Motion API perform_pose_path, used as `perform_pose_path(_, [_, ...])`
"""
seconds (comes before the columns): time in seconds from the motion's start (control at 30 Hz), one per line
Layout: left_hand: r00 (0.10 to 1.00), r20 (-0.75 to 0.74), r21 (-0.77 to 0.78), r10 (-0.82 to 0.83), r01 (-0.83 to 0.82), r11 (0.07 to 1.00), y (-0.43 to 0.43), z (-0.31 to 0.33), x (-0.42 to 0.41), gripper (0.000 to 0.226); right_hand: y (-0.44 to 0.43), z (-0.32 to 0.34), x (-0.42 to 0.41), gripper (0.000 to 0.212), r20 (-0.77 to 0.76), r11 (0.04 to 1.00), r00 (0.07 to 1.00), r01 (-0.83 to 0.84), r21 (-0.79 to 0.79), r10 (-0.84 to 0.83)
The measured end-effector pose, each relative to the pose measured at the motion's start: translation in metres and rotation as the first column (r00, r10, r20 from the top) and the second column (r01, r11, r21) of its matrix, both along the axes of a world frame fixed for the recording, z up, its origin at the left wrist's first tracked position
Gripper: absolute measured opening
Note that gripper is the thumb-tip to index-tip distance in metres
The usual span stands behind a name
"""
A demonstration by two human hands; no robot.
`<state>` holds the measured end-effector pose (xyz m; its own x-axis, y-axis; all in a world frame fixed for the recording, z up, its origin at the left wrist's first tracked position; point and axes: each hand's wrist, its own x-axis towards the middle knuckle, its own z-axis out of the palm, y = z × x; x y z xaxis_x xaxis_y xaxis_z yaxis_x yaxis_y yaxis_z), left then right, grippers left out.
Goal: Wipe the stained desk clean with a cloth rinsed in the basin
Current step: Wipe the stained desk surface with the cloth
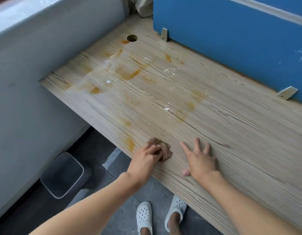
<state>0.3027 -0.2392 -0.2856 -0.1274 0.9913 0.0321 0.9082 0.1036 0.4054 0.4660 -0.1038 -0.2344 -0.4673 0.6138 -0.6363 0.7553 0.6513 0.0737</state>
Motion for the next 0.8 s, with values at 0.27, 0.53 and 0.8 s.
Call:
perform_pose_path(0.27, [0.991,-0.056,0.031,0.119,-0.117,0.993,0.020,0.006,-0.008,0.024,0.000,-0.002,0.001,0.113,0.006,1.000,1.000,-0.004,0.025,0.004])
perform_pose_path(0.53, [0.988,-0.135,-0.029,0.074,-0.079,0.996,0.029,0.018,-0.014,0.035,0.004,0.000,0.000,0.113,-0.001,0.999,1.000,0.010,-0.041,-0.010])
perform_pose_path(0.8, [0.996,-0.091,-0.031,-0.014,0.011,0.999,0.030,0.017,-0.008,0.042,0.036,0.003,0.008,0.110,-0.038,0.990,0.993,0.108,-0.092,-0.111])
